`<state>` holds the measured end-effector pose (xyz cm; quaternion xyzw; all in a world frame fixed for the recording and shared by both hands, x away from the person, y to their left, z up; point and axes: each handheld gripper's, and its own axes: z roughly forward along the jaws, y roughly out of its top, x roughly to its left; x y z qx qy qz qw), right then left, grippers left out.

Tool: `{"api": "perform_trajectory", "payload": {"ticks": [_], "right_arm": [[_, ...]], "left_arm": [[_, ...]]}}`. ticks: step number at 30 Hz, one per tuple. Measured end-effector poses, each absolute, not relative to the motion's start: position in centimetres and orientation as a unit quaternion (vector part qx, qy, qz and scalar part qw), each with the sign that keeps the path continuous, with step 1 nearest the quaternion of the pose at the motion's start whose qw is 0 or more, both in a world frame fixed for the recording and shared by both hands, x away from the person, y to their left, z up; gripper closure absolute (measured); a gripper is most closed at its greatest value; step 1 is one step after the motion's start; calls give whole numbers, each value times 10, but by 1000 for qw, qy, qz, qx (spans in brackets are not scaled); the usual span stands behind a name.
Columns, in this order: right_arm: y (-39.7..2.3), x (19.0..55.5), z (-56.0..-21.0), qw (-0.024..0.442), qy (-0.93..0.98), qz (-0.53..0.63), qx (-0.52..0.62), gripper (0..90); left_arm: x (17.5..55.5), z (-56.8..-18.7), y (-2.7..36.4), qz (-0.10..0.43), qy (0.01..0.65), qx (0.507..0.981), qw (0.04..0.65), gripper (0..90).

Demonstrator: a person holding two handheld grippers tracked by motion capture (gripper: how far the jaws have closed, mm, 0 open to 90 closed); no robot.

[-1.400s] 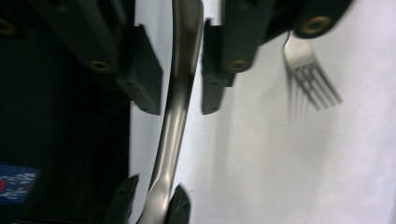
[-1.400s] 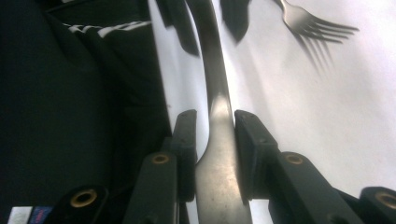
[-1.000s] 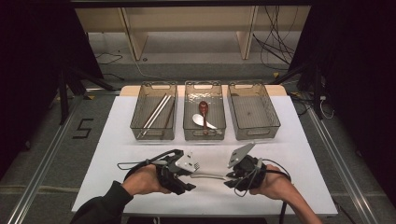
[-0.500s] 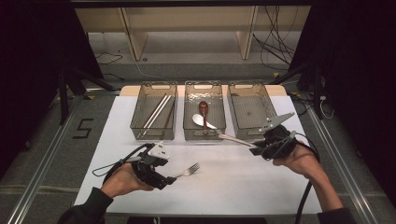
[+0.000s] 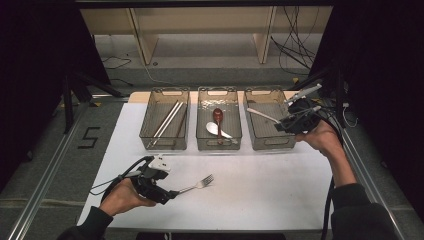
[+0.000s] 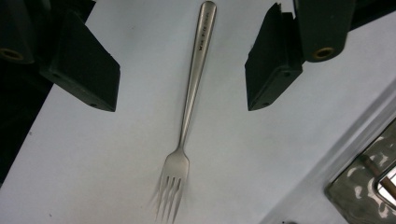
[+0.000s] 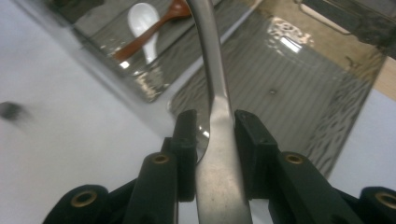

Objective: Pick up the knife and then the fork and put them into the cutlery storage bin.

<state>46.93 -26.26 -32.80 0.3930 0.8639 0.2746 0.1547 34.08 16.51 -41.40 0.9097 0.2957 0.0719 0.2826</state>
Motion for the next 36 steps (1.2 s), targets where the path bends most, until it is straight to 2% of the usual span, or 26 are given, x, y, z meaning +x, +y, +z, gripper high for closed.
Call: {"api": "perform_trajectory", "payload": {"ticks": [14,29,30,32,36], "right_arm": [[-258,529,-338,160,831,250,471,714],[-244,573,-363,172,803,219,527,706],[-243,575,-366,175,804,217,525,699],[-242,578,-370,178,800,217,530,581],[-241,574,-366,172,804,230,521,520]], "left_arm": [[339,-419,168,69,300,910,278,234],[339,-421,169,65,298,911,278,234],[339,-421,169,65,298,911,277,234],[339,-422,169,65,298,911,277,234],[340,-423,170,65,299,912,274,234]]}}
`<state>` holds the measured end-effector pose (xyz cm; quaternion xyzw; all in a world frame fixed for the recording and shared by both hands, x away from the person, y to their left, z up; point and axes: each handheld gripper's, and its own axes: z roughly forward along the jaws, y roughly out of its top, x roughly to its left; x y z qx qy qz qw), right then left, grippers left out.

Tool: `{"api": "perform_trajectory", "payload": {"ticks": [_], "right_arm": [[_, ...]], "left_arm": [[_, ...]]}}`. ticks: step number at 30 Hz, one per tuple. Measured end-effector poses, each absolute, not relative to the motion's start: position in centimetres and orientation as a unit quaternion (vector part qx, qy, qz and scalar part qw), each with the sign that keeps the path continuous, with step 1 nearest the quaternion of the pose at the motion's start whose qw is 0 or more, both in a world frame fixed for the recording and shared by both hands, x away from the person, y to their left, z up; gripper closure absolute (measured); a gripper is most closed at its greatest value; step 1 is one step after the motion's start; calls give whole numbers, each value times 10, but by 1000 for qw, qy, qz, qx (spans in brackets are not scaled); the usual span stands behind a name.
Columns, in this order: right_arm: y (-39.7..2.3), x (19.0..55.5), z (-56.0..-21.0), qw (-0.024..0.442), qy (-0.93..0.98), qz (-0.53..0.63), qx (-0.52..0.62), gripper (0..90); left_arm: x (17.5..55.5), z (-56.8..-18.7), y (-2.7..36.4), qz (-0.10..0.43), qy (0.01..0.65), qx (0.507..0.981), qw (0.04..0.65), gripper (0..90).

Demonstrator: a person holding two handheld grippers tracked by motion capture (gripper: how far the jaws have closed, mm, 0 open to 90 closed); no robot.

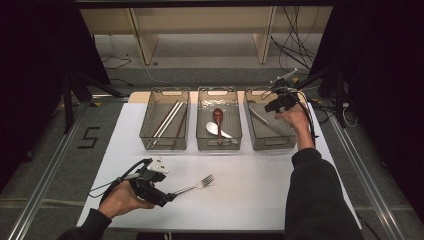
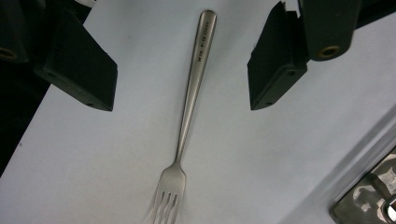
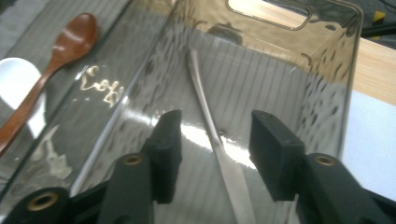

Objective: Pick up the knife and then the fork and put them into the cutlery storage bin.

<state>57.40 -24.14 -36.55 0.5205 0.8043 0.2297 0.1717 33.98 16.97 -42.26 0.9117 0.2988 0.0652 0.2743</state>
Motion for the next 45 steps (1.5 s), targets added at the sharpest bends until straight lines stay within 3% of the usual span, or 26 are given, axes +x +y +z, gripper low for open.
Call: {"api": "perform_trajectory", "payload": {"ticks": [14,28,45], "right_arm": [[-259,532,-354,146,816,264,494,348],[-259,461,-348,129,835,306,440,294],[-242,395,-377,93,857,321,392,278]], "left_arm": [[342,-424,169,68,300,914,263,207],[344,-425,166,68,299,921,241,198],[356,-448,147,46,276,946,167,353]]}}
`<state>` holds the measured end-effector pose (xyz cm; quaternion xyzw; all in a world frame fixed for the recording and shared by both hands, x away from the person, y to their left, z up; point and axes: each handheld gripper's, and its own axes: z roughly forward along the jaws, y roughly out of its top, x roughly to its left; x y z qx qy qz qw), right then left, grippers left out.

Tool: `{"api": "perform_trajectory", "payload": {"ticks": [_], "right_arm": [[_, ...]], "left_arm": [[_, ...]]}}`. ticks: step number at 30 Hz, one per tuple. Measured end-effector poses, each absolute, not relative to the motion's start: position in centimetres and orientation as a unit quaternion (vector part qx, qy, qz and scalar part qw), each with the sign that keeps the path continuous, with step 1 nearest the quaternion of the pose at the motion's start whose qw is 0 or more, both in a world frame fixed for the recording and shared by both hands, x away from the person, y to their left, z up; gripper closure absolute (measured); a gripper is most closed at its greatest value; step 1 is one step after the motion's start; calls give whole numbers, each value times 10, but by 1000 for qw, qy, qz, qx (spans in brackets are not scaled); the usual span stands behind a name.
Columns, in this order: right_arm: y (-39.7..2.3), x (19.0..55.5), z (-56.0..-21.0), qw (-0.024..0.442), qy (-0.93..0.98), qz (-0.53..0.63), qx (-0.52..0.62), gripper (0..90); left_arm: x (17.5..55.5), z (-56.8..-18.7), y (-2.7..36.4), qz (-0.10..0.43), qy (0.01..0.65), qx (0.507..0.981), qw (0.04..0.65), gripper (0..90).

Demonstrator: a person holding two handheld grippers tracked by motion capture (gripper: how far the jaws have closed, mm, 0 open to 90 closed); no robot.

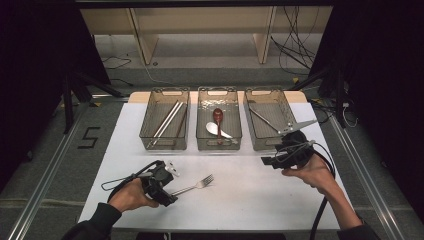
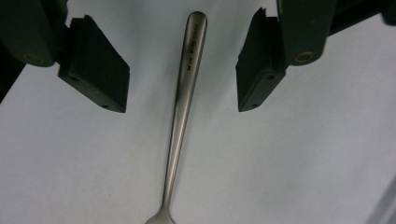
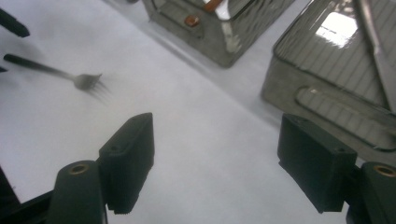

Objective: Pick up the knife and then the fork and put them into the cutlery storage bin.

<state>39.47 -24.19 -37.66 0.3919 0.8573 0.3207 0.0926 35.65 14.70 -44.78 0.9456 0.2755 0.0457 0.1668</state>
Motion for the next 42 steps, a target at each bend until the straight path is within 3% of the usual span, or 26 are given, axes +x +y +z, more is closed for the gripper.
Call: {"api": "perform_trajectory", "payload": {"ticks": [13,42], "right_arm": [[-226,370,-397,67,872,314,369,273],[-219,357,-410,35,888,288,358,273]], "left_arm": [[362,-457,136,32,260,956,135,500],[368,-461,127,24,235,966,106,671]]}}
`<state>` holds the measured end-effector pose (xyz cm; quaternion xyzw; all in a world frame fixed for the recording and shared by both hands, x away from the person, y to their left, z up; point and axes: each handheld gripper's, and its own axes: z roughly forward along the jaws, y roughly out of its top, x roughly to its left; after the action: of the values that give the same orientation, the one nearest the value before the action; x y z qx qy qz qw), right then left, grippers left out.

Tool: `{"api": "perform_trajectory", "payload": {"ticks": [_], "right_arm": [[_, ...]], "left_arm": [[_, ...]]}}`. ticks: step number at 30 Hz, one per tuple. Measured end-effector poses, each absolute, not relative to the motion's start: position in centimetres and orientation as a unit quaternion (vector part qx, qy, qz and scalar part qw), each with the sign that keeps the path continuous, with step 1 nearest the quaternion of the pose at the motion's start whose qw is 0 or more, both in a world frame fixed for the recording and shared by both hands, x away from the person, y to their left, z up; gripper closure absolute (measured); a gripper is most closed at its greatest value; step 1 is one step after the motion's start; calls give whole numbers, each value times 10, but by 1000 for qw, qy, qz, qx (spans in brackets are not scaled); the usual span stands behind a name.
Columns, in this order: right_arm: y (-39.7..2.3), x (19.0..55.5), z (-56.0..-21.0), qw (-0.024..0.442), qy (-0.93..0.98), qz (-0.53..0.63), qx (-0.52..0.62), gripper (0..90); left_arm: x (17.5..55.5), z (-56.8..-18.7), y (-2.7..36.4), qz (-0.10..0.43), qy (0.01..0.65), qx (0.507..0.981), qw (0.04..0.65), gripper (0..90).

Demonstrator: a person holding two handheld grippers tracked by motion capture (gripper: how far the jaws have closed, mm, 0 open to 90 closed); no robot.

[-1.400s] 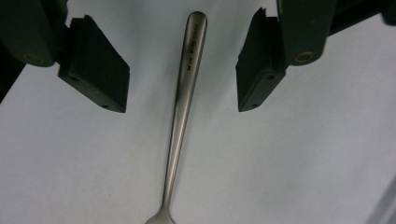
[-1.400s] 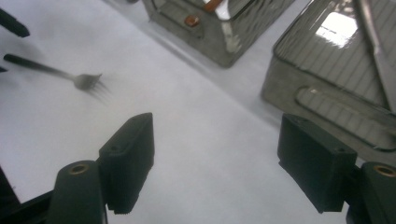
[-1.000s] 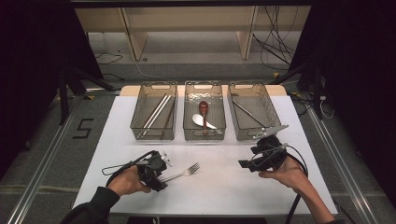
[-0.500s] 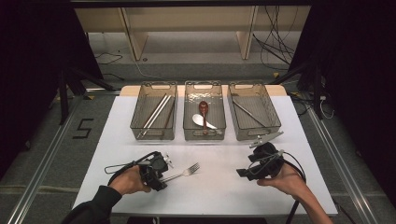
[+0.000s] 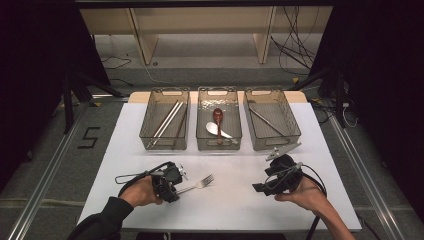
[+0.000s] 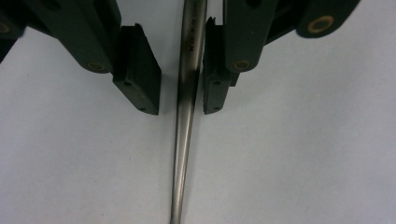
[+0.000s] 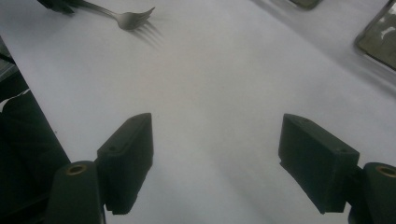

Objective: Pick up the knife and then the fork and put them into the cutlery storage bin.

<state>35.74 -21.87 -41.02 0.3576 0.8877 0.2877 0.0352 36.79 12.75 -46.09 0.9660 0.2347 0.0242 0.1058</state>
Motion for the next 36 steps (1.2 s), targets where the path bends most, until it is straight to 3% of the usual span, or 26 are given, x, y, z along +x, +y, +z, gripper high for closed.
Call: {"api": "perform_trajectory", "payload": {"ticks": [12,36], "right_arm": [[-218,358,-412,33,891,282,354,273],[-216,358,-412,32,892,283,350,274]], "left_arm": [[369,-461,128,26,227,968,108,783],[359,-448,123,43,197,970,139,809]]}}
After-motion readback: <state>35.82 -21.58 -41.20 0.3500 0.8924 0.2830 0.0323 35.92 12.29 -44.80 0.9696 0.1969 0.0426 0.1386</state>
